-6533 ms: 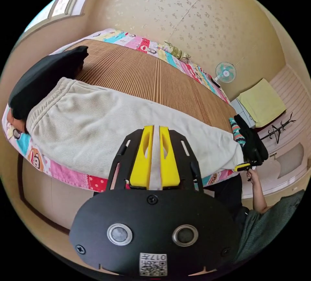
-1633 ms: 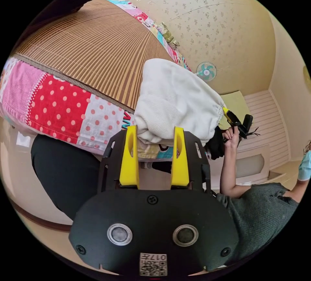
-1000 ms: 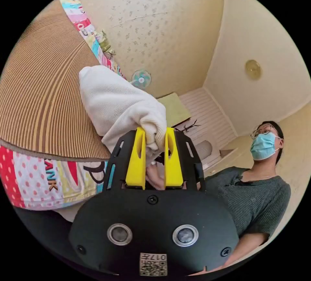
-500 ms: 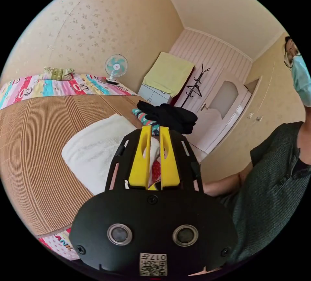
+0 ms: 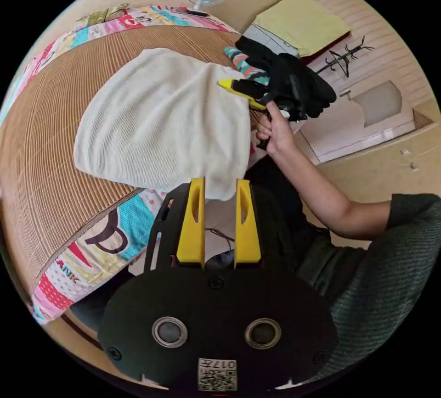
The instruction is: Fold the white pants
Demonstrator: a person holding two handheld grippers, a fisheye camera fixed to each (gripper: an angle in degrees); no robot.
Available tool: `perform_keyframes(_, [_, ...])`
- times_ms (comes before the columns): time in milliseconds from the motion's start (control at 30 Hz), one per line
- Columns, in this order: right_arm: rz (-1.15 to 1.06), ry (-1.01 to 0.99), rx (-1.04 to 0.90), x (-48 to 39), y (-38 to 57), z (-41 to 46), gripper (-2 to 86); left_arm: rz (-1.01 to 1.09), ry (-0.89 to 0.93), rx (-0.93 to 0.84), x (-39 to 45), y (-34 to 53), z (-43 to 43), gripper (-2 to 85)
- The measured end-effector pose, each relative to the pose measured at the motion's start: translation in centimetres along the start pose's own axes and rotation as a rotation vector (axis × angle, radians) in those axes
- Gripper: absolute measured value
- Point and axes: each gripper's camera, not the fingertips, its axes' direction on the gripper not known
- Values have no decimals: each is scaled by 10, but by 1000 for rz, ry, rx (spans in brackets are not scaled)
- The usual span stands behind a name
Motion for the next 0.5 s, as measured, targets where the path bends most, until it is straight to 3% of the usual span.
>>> perform_keyframes(67, [-17, 73, 89, -15, 5, -24, 106, 67, 74, 56, 3, 0, -13, 49])
perform_keyframes(200, [-52, 251, 184, -43, 21, -53, 95, 8, -157, 331, -35, -20, -71, 49])
perform_keyframes(267, [-58, 291, 147, -47, 10, -52, 93, -17, -228, 348, -66, -59, -82, 70])
perform_keyframes(500, [34, 346, -8, -30, -66, -23, 84, -192, -320, 45, -231, -257, -22, 107])
